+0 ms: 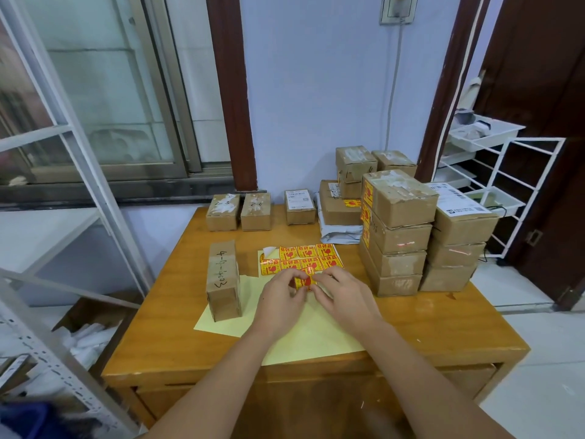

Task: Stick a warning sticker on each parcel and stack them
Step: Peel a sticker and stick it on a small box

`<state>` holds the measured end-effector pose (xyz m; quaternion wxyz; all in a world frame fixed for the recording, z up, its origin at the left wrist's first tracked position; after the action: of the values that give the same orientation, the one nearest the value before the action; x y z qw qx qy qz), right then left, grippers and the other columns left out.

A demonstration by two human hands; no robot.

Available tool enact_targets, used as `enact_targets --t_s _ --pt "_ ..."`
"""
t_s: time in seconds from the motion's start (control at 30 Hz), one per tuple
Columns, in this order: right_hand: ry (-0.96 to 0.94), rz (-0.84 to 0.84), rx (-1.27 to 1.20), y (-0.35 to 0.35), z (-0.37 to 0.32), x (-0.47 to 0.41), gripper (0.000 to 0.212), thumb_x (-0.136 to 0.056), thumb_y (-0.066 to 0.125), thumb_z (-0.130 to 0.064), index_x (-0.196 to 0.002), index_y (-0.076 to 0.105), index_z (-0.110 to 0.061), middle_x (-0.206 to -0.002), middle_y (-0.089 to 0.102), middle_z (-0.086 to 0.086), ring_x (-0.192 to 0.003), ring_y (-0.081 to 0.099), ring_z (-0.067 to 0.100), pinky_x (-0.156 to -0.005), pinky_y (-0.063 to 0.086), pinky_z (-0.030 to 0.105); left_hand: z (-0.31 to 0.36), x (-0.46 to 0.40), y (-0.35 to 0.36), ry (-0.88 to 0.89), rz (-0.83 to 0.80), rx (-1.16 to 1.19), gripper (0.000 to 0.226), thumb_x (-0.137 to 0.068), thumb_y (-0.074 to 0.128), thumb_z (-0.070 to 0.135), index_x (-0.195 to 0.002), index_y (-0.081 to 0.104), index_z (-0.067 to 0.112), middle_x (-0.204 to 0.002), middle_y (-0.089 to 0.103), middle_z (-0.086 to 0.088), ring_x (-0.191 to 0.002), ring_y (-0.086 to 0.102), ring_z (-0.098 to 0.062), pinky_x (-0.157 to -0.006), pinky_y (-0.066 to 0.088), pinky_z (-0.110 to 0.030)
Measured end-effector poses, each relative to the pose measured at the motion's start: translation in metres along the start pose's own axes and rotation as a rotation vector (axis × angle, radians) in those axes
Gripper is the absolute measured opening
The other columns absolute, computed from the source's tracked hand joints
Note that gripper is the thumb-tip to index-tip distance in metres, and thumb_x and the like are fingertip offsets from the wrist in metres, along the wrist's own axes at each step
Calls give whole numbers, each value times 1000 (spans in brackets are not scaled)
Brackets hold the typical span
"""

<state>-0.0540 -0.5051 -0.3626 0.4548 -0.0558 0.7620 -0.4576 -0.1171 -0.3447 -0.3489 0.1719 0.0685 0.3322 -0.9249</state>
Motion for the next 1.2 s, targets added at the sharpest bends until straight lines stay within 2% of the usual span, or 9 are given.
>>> enact_targets --t_s 0.2,0.33,0.47,0.57,0.73,0.87,0.93,1.07,1.2 --pt "7 -57 46 0 0 -1 20 -95 68 -31 -112 70 -22 -100 72 -6 -92 68 17 -61 57 31 4 2 -2 -12 44 61 29 -95 69 9 -105 65 37 -97 66 14 -86 62 -7 -74 53 -21" --pt "56 -121 -19 -12 -3 -6 22 -101 59 -31 -119 67 -23 -107 71 -7 -102 64 15 -72 56 32 9 0 -6 -39 53 125 32 -96 69 8 -107 64 38 -91 67 8 -84 63 -12 -69 50 -18" --pt "206 -39 -217 -30 -13 -16 19 -98 64 -28 -116 67 -25 -98 66 -13 -89 62 7 -71 54 30 16 -3 -15 -6 33 159 32 -96 69 10 -110 64 39 -82 63 2 -76 58 -13 -64 43 -12" --pt "307 -68 -393 -36 -20 -25 20 -95 68 -28 -114 62 -27 -97 62 -20 -86 61 3 -72 52 26 23 -4 -19 8 31 191 32 -96 69 11 -109 63 39 -82 63 -8 -71 55 -14 -62 42 -13" --pt "417 -42 -590 -44 -29 -36 22 -94 68 -11 -106 59 -28 -93 68 -10 -83 61 0 -69 48 14 31 -2 -30 43 61 195 35 -96 68 9 -110 62 40 -96 69 -2 -80 60 -14 -66 45 -15" --pt "473 -57 -735 -46 -36 -45 27 -92 69 -8 -102 59 -31 -88 70 -5 -82 66 8 -74 55 27 37 1 -48 60 95 152 33 -98 66 11 -114 62 39 -101 65 12 -91 59 -7 -71 45 -15" --pt "466 -51 -778 -46 -42 -51 32 -88 70 -2 -98 58 -30 -88 69 -3 -84 65 12 -74 54 27 42 3 -59 77 102 132 32 -99 66 12 -115 60 40 -101 62 18 -93 58 -6 -68 42 -13" --pt "451 -36 -892 -49 -59 -65 35 -82 69 11 -91 57 -21 -88 68 2 -83 64 15 -73 55 28 46 5 -81 89 125 144 34 -99 64 12 -118 59 39 -102 62 15 -93 59 -7 -68 46 -12" --pt "405 -76 -946 -49 -77 -80 26 -84 64 11 -83 64 -15 -82 66 -2 -78 62 12 -70 52 33 40 5 -111 91 140 150 36 -99 63 9 -124 60 35 -102 62 11 -92 59 -8 -64 48 -13"
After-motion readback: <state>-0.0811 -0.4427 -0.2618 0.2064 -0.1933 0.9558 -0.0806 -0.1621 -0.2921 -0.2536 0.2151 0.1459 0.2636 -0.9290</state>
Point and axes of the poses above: each hand's wrist, its own x-axis away from the middle knuckle, its own y-axis out of the palm, z = x × y, the point moved 1 cm from there along -x, towards the middle knuckle
